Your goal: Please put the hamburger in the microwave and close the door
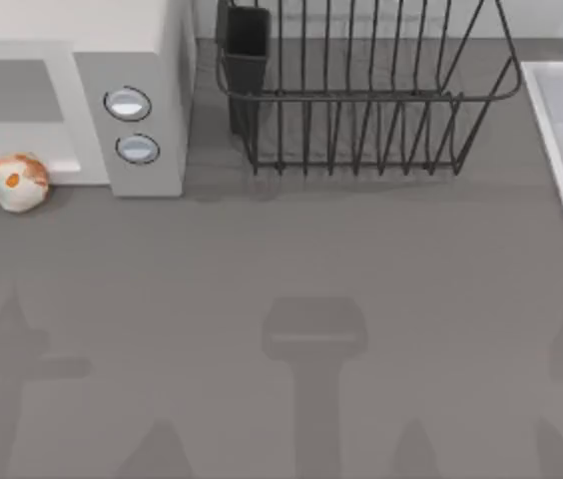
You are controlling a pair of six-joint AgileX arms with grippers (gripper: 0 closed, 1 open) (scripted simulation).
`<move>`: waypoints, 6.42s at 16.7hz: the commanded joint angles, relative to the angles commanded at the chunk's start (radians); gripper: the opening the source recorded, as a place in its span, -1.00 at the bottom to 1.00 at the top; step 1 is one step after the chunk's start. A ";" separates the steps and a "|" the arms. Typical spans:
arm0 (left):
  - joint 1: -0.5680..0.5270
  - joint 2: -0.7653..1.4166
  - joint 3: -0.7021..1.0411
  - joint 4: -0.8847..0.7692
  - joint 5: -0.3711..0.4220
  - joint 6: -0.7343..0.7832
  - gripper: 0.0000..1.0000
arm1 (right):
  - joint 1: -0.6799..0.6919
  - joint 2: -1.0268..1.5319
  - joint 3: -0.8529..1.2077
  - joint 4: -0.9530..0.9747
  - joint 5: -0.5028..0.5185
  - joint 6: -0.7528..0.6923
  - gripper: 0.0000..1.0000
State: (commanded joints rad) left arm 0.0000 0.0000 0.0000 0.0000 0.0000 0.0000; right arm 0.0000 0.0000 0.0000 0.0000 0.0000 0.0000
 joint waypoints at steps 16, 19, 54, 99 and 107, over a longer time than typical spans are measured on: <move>0.242 0.171 0.083 0.088 0.242 0.003 -1.00 | 0.000 0.000 0.000 0.000 0.000 0.000 1.00; 0.244 0.173 0.083 0.089 0.244 0.003 -1.00 | 0.000 0.000 0.000 0.000 0.000 0.000 1.00; 0.805 0.763 0.571 -0.071 0.711 0.243 -1.00 | 0.000 0.000 0.000 0.000 0.000 0.000 1.00; 0.876 1.562 0.742 -0.207 0.588 0.739 -1.00 | 0.000 0.000 0.000 0.000 0.000 0.000 1.00; 0.842 1.512 0.687 -0.177 0.566 0.699 -1.00 | 0.000 0.000 0.000 0.000 0.000 0.000 1.00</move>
State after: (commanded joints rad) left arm 0.8425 1.5115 0.6872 -0.1775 0.5661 0.6989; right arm 0.0000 0.0000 0.0000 0.0000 0.0000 0.0000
